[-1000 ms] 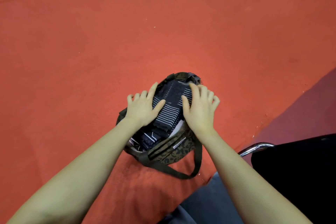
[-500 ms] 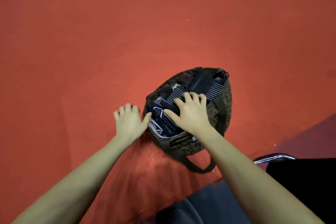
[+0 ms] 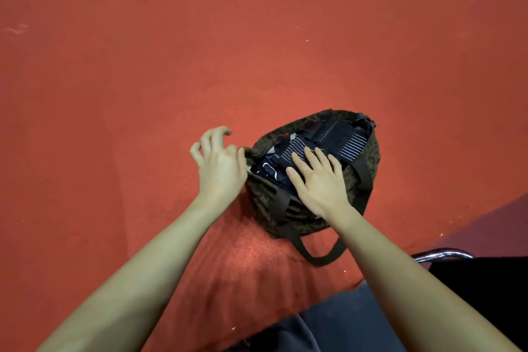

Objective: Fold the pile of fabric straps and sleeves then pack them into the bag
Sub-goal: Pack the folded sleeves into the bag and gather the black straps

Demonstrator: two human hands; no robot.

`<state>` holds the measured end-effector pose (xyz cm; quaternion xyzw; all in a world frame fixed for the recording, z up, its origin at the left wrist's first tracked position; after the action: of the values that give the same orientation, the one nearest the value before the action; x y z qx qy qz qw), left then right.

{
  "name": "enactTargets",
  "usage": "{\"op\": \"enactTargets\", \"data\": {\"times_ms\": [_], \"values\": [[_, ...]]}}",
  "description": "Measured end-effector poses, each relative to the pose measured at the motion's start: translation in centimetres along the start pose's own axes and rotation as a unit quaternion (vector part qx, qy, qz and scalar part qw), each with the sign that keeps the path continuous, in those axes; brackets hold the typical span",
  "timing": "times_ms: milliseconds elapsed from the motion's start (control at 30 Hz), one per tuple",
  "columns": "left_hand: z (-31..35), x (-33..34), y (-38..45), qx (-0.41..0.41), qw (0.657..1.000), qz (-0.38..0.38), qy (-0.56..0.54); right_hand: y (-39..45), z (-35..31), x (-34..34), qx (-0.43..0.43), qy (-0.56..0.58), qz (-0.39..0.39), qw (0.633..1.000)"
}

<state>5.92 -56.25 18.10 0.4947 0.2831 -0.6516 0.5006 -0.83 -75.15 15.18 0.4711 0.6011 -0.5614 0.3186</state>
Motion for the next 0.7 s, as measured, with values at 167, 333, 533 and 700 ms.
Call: {"op": "enactTargets", "data": {"times_ms": [167, 333, 533, 700], "values": [[0.5, 0.1, 1.1, -0.002, 0.99, -0.137, 0.03, -1.2, 2.7, -2.4, -0.048, 0.028, 0.049, 0.997], [2.0, 1.7, 5.5, -0.042, 0.974, -0.22, 0.02, -1.8, 4.5, -3.2, -0.147, 0.026, 0.037, 0.988], [2.3, 6.7, 9.3, -0.097, 0.925, -0.368, -0.003, -1.9, 5.9, -3.0, -0.194, 0.032, -0.007, 0.98], [2.2, 7.9, 9.9, -0.083, 0.93, -0.357, 0.011, -2.4, 6.8, -2.3, -0.204, 0.043, 0.0, 0.978]]}}
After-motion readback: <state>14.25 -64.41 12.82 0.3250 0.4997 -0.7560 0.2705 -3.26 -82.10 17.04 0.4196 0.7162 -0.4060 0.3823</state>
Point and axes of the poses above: each hand's wrist, its own y-axis towards the middle knuckle, its own x-axis out of the palm, z = x × y, the point moved 4 cm from there along y, towards the middle knuckle, and after that the axes turned 15 degrees about -z, right-handed, at the moved point
